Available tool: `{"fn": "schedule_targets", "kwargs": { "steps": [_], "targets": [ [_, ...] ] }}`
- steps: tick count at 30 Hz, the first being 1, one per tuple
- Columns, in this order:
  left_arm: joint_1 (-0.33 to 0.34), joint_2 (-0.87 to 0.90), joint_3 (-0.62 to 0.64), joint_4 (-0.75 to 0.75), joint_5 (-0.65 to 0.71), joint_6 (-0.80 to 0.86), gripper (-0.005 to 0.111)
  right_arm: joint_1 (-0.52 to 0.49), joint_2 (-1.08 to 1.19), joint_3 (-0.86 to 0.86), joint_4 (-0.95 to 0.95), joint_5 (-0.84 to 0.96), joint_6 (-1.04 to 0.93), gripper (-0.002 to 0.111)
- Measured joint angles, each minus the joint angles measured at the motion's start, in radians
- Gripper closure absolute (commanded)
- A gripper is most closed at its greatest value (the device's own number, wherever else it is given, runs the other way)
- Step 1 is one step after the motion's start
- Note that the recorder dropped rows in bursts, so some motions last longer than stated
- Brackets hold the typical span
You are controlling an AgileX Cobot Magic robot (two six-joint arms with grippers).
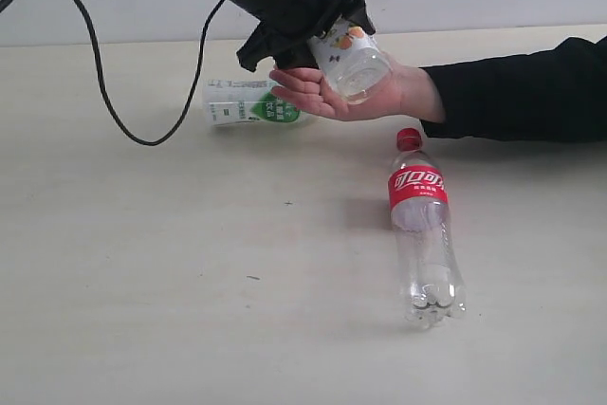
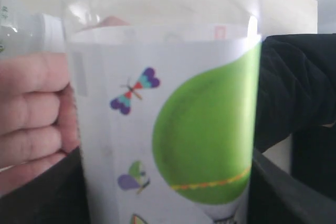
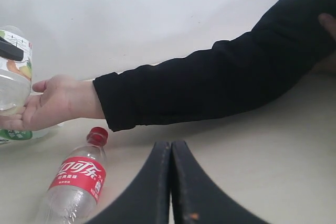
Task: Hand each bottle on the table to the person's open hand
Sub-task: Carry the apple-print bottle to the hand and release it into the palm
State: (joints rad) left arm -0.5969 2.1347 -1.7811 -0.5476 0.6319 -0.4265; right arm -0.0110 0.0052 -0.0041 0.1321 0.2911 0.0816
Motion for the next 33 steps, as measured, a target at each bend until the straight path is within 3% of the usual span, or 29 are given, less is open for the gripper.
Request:
{"fn": "schedule_targets", "kwargs": {
  "steps": [5, 12, 19, 27, 33],
  "targets": [
    [0.015, 0.018, 0.0, -0.009, 0.0, 0.022, 0.104, 0.0, 0.0, 0.0, 0.0, 0.0, 0.0, 0.108],
    [0.016, 0.035, 0.0, -0.032, -0.012, 0.052, 0.078, 0.0, 0.0, 0.0, 0.0, 0.0, 0.0, 0.108],
    [0.016, 0.036, 0.0, -0.037, -0.015, 0.054, 0.062, 0.0, 0.0, 0.0, 0.0, 0.0, 0.0, 0.108],
    [0.016, 0.036, 0.0, -0.038, -0.015, 0.116, 0.026, 0.0, 0.0, 0.0, 0.0, 0.0, 0.0, 0.108],
    [0.016, 0.036, 0.0, -0.038, -0.015, 0.128, 0.018, 0.0, 0.0, 0.0, 0.0, 0.0, 0.0, 0.108]
  ]
}}
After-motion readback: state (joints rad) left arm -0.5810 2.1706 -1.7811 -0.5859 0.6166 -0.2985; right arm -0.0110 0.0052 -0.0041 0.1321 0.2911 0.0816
